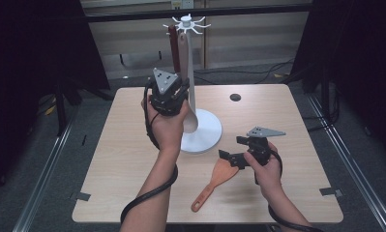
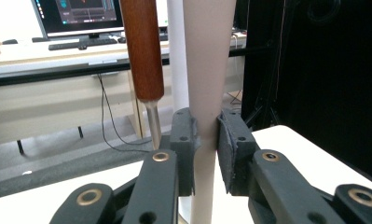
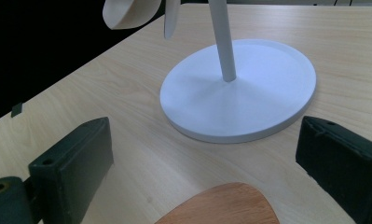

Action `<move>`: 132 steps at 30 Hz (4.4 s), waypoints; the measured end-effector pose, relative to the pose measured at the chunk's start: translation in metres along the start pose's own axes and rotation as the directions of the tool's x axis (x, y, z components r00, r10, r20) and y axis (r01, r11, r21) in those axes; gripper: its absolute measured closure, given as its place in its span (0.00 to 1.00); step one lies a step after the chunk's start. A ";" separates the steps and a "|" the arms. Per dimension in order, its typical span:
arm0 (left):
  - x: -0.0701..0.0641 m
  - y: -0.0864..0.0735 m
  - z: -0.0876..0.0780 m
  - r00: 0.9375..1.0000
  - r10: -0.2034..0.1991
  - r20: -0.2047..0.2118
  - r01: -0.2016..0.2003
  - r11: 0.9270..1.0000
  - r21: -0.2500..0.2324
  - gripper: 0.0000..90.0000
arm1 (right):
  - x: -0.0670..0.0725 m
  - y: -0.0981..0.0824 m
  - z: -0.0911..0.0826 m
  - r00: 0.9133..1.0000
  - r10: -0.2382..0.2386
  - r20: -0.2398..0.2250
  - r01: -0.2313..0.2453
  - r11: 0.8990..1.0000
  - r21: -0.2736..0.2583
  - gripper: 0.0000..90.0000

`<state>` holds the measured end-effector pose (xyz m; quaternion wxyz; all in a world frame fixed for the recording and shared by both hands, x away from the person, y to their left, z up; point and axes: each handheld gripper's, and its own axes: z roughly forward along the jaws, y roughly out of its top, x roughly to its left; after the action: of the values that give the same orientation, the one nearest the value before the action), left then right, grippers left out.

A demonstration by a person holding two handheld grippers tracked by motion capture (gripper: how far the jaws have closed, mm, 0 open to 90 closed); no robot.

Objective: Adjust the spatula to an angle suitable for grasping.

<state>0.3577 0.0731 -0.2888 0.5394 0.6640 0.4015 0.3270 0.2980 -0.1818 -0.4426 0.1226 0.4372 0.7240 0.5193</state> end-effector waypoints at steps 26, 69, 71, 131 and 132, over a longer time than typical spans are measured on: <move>0.006 -0.012 0.009 0.999 -0.037 0.030 0.039 0.997 -0.062 0.85 | 0.000 0.001 -0.002 1.000 0.010 0.003 -0.010 1.000 -0.006 0.04; 0.004 0.065 -0.004 0.993 0.022 0.115 0.020 0.935 -0.355 1.00 | -0.001 -0.001 -0.002 1.000 0.017 -0.003 -0.017 1.000 -0.005 0.04; 0.006 0.066 -0.004 0.994 0.022 0.111 0.018 0.936 -0.350 1.00 | -0.001 -0.001 -0.002 1.000 0.015 -0.004 -0.015 1.000 -0.004 0.04; 0.025 0.034 -0.023 0.983 0.039 0.177 0.007 0.968 -0.252 0.88 | 0.001 -0.005 -0.003 1.000 -0.016 -0.004 0.016 1.000 0.015 0.04; 0.025 0.029 -0.023 0.982 0.030 0.186 0.018 0.968 -0.251 0.87 | 0.002 -0.006 -0.003 1.000 -0.022 -0.005 0.022 1.000 0.016 0.04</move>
<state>0.3541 0.1030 -0.2556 0.6537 0.6195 0.3019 0.3126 0.2922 -0.1832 -0.4456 0.1233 0.4290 0.7332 0.5130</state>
